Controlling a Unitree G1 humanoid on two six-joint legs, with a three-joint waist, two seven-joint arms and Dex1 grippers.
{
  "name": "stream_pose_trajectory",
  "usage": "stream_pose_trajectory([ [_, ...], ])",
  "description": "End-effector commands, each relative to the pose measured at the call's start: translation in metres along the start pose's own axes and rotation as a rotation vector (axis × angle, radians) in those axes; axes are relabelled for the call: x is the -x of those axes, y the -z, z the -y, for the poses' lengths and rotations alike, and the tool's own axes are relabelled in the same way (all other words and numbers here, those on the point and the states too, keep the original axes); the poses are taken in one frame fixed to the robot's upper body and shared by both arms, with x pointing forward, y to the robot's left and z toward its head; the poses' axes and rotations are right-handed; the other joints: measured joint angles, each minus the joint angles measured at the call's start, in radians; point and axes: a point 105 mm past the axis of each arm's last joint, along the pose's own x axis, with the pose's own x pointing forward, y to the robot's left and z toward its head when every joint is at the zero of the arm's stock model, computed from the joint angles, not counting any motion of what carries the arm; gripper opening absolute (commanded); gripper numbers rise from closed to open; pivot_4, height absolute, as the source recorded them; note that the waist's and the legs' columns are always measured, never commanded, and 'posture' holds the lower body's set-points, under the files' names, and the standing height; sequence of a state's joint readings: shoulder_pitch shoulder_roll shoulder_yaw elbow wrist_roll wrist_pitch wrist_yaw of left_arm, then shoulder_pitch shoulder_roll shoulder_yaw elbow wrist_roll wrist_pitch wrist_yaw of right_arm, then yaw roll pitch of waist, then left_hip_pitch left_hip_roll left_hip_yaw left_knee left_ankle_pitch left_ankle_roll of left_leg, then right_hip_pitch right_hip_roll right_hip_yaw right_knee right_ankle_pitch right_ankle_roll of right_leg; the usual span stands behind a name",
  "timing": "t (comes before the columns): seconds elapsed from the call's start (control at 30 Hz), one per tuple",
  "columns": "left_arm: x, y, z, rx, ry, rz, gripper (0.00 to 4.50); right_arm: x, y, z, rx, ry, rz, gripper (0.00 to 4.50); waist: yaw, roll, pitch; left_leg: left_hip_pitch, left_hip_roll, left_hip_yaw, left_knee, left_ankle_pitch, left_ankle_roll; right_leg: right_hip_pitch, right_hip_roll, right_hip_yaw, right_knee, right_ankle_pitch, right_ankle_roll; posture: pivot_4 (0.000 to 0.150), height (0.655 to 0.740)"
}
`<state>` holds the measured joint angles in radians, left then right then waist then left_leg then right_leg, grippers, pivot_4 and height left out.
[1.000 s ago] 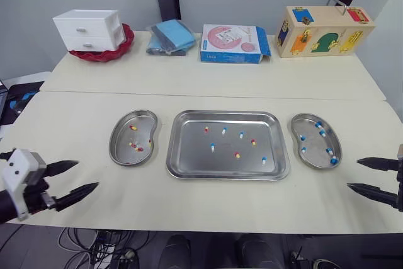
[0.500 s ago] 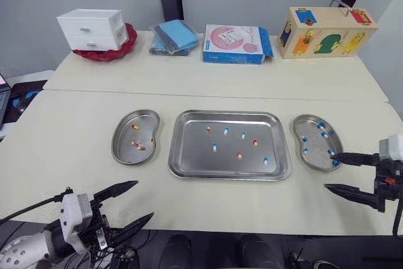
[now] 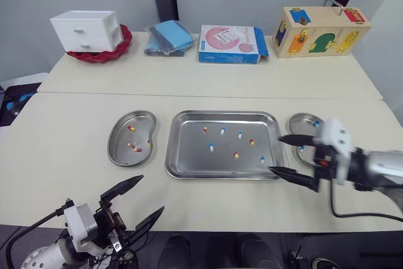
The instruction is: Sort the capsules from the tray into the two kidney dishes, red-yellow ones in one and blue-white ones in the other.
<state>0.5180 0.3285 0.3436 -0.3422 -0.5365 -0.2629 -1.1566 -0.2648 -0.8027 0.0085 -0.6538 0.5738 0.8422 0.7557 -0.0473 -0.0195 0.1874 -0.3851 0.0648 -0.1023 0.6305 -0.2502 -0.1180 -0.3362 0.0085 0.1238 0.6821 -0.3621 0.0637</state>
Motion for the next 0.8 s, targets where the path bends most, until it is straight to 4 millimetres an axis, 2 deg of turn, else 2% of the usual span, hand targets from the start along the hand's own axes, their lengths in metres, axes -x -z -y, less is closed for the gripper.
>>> stream_pose_trajectory([
  [0.03,0.002,-0.001,0.001,-0.002,-0.034,0.011,4.44,-0.03,-0.002,0.004,-0.015,0.049,-0.046,4.5,0.003,-0.001,0.0,-0.001,0.0,-0.001,0.0,0.0,0.0,0.0,0.0,-0.001,0.0,0.0,0.0,0.15,0.74],
  [0.13,0.001,-0.001,0.002,0.003,-0.046,0.017,4.44,-0.064,-0.008,-0.001,-0.038,0.041,-0.059,4.5,0.005,-0.001,-0.001,-0.004,0.0,-0.003,0.0,0.0,0.0,-0.003,0.0,-0.002,0.0,0.0,0.0,0.15,0.74],
  [0.3,0.0,0.0,0.003,0.008,-0.052,0.018,4.44,-0.097,0.001,-0.001,-0.054,0.081,-0.145,4.5,0.01,0.0,-0.001,-0.012,0.0,-0.004,0.0,0.0,0.0,-0.01,0.0,-0.005,0.001,0.0,0.0,0.15,0.74],
  [0.5,0.002,0.002,0.002,0.01,-0.065,0.011,4.44,-0.111,0.014,-0.002,-0.038,0.107,-0.198,4.5,0.011,0.0,-0.001,-0.014,0.0,-0.004,0.0,0.0,0.0,-0.015,0.0,-0.004,0.005,0.0,-0.001,0.15,0.74],
  [0.8,0.003,0.004,0.003,0.012,-0.062,0.011,4.44,-0.13,0.013,-0.002,-0.037,0.112,-0.192,4.5,-0.001,0.0,-0.001,-0.014,0.0,-0.004,0.001,0.0,0.0,-0.016,0.0,-0.004,0.008,0.0,-0.001,0.15,0.74],
])
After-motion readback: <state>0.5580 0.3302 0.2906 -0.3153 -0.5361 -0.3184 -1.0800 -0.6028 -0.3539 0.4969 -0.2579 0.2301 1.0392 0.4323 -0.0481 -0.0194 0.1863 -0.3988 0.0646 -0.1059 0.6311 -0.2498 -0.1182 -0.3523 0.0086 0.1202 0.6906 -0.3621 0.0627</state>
